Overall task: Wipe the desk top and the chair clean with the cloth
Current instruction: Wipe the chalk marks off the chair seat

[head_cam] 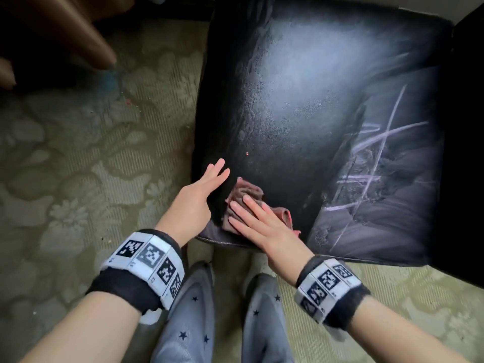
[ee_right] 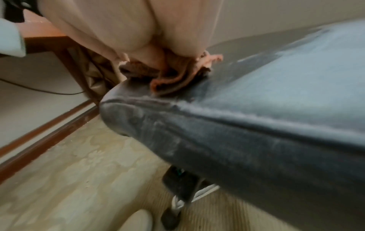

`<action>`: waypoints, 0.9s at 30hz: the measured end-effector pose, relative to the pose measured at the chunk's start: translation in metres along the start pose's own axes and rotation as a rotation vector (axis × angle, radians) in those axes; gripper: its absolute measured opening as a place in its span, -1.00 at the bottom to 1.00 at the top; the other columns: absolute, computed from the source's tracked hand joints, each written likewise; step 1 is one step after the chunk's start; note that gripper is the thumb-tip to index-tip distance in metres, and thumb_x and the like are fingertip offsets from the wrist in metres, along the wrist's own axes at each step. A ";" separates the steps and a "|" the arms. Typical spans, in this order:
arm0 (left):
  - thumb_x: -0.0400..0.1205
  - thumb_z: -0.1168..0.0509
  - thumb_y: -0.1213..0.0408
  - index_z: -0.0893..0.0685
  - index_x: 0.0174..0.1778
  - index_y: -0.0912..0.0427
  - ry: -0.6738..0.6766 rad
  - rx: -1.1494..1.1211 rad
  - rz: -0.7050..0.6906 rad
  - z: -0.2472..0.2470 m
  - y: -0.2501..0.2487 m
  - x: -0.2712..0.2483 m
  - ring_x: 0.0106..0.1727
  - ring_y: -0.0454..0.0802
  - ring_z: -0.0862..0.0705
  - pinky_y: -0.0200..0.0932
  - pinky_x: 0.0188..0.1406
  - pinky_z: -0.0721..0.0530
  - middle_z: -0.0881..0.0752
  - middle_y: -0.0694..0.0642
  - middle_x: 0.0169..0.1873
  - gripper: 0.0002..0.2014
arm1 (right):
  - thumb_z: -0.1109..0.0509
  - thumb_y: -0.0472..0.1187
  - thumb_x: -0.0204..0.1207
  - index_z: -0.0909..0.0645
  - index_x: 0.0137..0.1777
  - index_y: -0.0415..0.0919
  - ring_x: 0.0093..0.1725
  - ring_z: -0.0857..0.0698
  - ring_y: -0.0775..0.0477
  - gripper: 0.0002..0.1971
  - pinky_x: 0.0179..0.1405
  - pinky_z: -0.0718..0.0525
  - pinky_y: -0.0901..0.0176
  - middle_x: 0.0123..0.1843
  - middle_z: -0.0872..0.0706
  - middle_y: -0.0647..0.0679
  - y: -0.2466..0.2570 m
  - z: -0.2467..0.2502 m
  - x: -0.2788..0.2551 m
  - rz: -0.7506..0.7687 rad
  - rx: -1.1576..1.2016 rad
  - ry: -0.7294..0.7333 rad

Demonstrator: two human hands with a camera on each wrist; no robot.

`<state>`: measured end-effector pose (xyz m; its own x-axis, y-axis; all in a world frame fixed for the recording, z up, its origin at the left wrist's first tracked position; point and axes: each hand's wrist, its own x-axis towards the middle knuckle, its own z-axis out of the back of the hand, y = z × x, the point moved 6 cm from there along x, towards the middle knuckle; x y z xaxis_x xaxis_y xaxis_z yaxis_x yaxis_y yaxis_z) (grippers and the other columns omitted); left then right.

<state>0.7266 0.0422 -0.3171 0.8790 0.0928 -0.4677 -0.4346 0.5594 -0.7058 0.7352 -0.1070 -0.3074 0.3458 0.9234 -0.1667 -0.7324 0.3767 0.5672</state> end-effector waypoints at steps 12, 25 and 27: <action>0.43 0.06 0.87 -0.27 0.58 -0.05 0.098 -0.004 0.047 0.010 0.000 0.006 0.55 -0.39 0.01 -0.80 0.17 -0.15 -0.08 -0.39 0.49 -0.10 | 0.29 -0.02 0.71 -0.62 0.20 -0.10 0.58 0.22 0.21 -0.42 0.53 0.24 0.26 0.27 -0.64 0.15 0.038 -0.070 0.053 0.040 -0.194 0.289; 0.35 0.07 0.87 -0.19 0.62 -0.05 0.021 0.001 0.056 0.005 0.000 0.005 0.60 -0.36 -0.03 -0.76 0.31 0.00 -0.08 -0.36 0.54 -0.03 | 0.20 -0.26 0.25 -0.55 0.40 -0.12 0.54 -0.34 -0.26 -0.25 0.44 -0.27 -0.18 0.54 -0.42 -0.11 -0.042 0.046 0.072 -0.067 -0.195 0.112; 0.39 0.05 0.85 -0.15 0.63 -0.03 0.010 -0.025 0.090 0.007 0.002 0.005 0.58 -0.35 -0.09 -0.75 0.33 0.06 -0.09 -0.35 0.52 -0.07 | 0.28 -0.24 0.26 -0.51 0.43 -0.17 0.59 -0.24 -0.26 -0.22 0.50 -0.07 -0.14 0.57 -0.36 -0.12 -0.046 0.047 0.089 -0.136 -0.170 0.069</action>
<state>0.7314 0.0495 -0.3172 0.8344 0.1330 -0.5349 -0.5162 0.5287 -0.6738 0.8272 -0.0461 -0.3101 0.4116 0.8640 -0.2900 -0.7723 0.4996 0.3924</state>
